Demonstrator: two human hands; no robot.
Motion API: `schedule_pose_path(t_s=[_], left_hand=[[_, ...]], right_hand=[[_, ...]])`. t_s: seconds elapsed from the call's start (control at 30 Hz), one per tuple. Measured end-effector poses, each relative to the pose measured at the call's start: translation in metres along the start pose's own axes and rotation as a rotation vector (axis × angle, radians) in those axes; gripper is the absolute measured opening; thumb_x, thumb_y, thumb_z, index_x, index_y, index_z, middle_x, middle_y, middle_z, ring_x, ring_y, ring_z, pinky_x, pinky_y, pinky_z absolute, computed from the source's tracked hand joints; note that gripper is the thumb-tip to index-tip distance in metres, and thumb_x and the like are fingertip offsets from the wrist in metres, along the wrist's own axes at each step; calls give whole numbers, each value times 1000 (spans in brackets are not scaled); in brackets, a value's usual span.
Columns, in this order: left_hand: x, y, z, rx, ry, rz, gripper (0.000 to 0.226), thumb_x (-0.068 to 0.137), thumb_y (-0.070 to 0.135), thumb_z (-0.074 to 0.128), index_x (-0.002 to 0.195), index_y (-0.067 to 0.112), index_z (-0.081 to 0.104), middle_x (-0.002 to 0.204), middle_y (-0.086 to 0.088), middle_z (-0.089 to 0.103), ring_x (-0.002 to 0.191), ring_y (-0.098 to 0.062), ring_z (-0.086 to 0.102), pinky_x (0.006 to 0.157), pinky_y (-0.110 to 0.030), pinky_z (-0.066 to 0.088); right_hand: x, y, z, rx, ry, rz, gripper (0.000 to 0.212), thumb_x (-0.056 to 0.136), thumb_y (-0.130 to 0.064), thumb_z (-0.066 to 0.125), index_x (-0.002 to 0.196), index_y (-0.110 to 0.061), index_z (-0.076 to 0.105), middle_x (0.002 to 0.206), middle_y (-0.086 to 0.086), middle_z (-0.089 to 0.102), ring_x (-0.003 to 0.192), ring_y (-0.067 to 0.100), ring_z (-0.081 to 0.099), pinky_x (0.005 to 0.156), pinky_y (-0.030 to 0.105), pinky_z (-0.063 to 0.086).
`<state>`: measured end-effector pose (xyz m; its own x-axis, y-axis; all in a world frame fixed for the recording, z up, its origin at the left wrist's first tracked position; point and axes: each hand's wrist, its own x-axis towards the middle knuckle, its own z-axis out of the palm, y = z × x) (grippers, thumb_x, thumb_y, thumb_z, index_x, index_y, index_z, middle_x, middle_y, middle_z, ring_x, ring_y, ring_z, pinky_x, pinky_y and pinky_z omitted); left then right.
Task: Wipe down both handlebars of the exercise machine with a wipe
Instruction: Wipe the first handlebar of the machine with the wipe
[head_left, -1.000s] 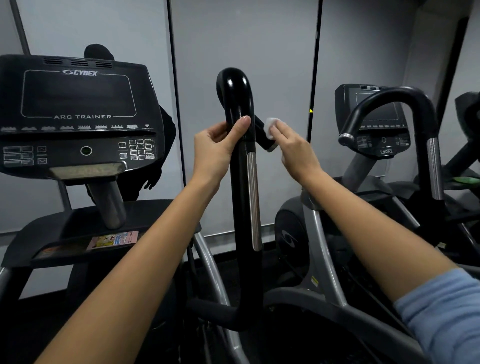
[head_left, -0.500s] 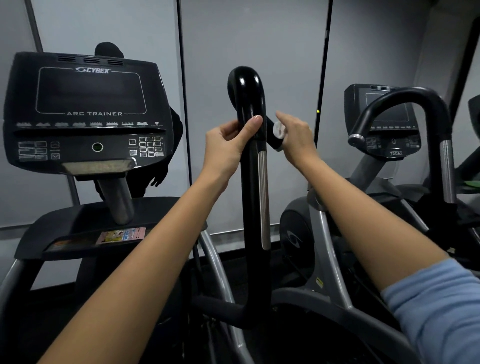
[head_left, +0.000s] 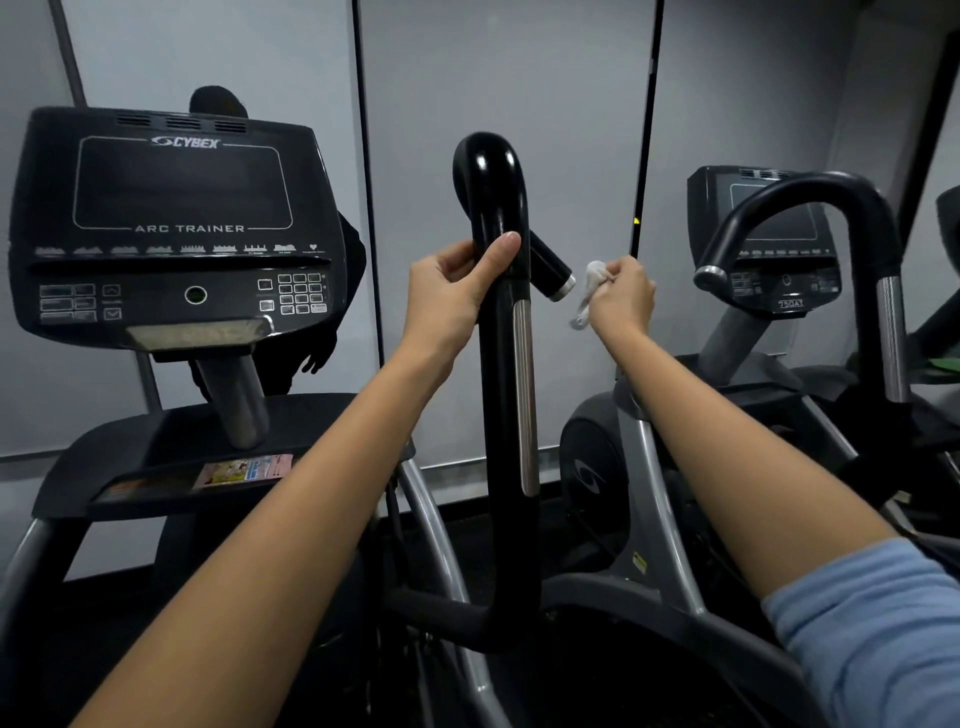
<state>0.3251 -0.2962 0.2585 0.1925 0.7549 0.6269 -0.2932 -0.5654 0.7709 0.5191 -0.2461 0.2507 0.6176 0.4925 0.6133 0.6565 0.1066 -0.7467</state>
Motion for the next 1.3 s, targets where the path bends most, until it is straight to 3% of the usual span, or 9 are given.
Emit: schedule_pose_path(t_s=[0.13,0.27,0.4,0.47,0.53,0.77,0.9,1.0,1.3], left_hand=[[0,-1,-1,-9,0,2,18,87,24,64,97,10,69,78,4,72,68,-4,69,64,-16,52],[0,-1,-1,-11,-6,5,19,87,25,64,97,10,69,79,5,71,69,-4,69,65,-15,52],[-1,-1,-1,-28,-1,8,17,87,23,64,96,10,69,77,6,72,69,-4,69,65,-16,52],[-2,0,0,-31,1,9,17,87,23,64,97,10,68,77,6,71,69,-4,69,66,-16,53],[-2,0,0,-24,-1,7,18,87,24,64,98,10,68,78,6,71,69,-3,68,66,-16,53],[-2,0,-1,-27,-9,9,15,88,23,63,97,12,68,79,6,71,69,-3,69,66,-15,53],[-2,-1,0,-37,-7,11,14,88,22,63,96,12,68,78,7,71,69,-2,68,65,-15,52],[-2,0,-1,-37,-11,7,18,88,22,63,99,9,68,78,6,71,68,-3,69,63,-15,52],[-2,1,-1,-39,-16,-3,17,88,22,63,99,9,68,77,6,71,67,-3,68,61,-13,50]], right_hand=[[-2,-8,12,385,-61,450,21,92,-2,38,75,-8,49,85,11,56,69,23,51,84,50,53],[-4,-23,17,706,-209,616,26,96,-8,35,106,-1,58,102,12,63,72,30,64,59,26,54],[-2,-18,15,789,-225,698,33,91,6,33,120,14,46,102,25,61,84,38,68,64,35,59],[-2,-11,12,740,-202,733,14,85,17,42,98,19,46,80,25,60,60,37,68,55,39,57],[1,-7,9,794,-160,756,9,88,15,41,80,12,37,83,19,60,69,36,66,66,37,57],[-6,-26,5,725,-120,618,24,88,17,37,69,5,46,73,16,55,27,21,46,27,17,32],[-15,-15,4,633,-160,564,31,91,3,45,121,9,48,120,24,58,66,18,55,66,27,54],[-8,-17,3,468,22,384,23,93,-10,50,109,4,61,93,14,66,65,19,58,61,21,50],[-23,-15,8,109,-67,-69,25,89,2,47,104,4,68,105,20,67,96,29,61,75,27,48]])
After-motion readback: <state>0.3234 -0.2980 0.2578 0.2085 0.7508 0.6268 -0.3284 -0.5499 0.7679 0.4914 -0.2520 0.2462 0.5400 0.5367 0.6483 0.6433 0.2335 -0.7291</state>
